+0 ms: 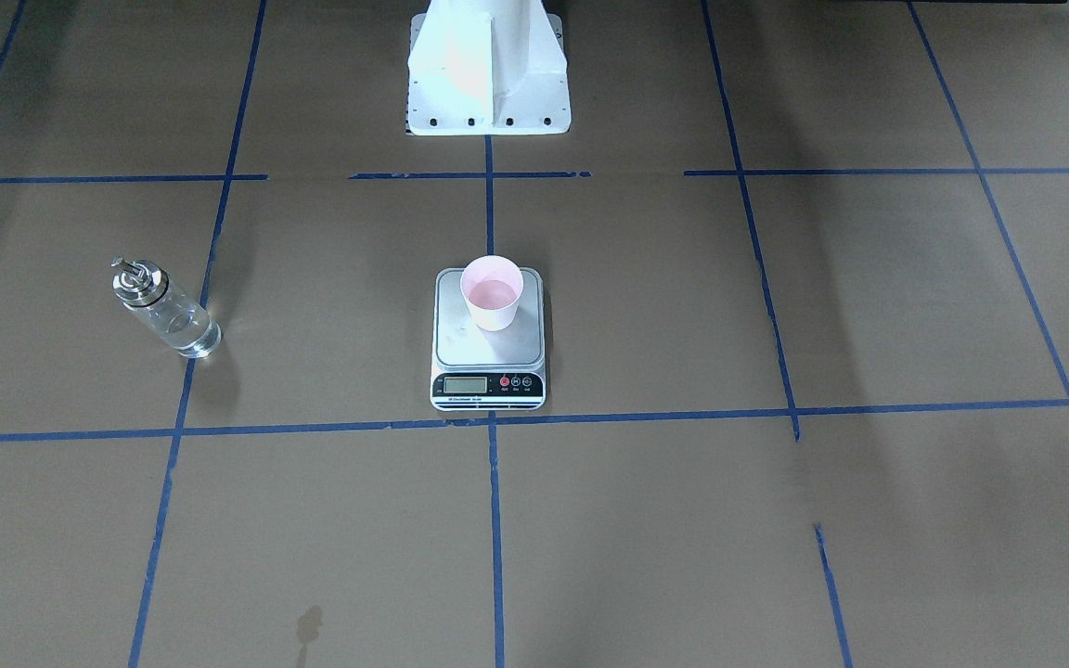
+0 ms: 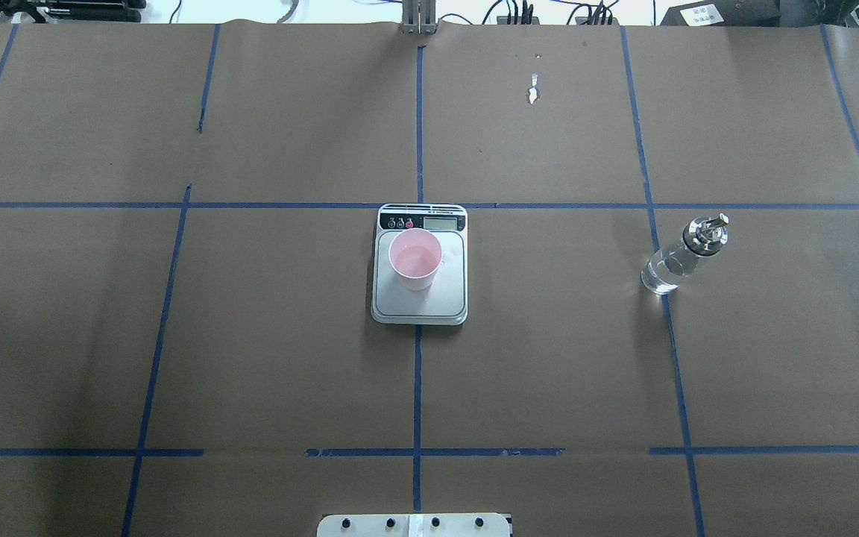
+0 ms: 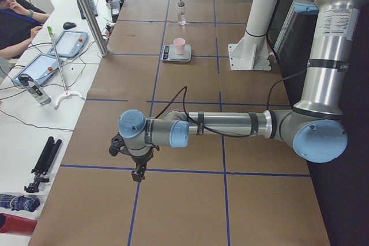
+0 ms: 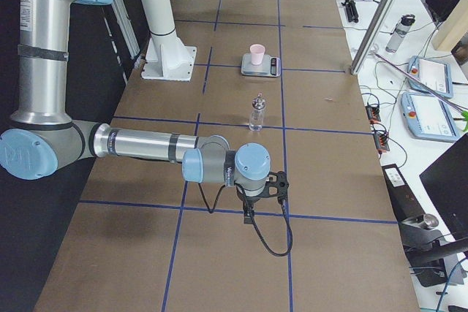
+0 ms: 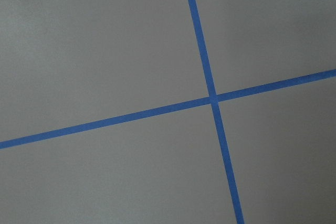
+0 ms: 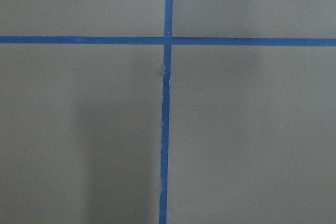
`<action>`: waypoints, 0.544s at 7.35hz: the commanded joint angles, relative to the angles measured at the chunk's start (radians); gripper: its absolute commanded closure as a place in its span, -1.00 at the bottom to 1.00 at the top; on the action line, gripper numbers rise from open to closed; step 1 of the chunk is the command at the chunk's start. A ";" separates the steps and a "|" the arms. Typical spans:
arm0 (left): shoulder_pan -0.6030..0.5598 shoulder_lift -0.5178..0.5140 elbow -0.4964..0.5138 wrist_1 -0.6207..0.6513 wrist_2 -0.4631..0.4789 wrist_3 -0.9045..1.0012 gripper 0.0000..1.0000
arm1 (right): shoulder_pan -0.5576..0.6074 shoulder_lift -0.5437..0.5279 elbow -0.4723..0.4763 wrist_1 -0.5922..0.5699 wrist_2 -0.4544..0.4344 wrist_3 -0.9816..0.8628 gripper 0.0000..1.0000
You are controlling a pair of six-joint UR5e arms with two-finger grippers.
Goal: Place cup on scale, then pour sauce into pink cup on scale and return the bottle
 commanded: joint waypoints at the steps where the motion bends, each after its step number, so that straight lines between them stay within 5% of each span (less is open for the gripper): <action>1: 0.001 -0.002 0.001 0.003 -0.001 -0.009 -1.00 | -0.001 0.005 -0.016 0.030 0.001 0.004 -1.00; 4: 0.001 -0.005 -0.007 0.000 -0.003 -0.095 -1.00 | -0.001 0.019 -0.017 0.057 -0.002 0.007 -1.00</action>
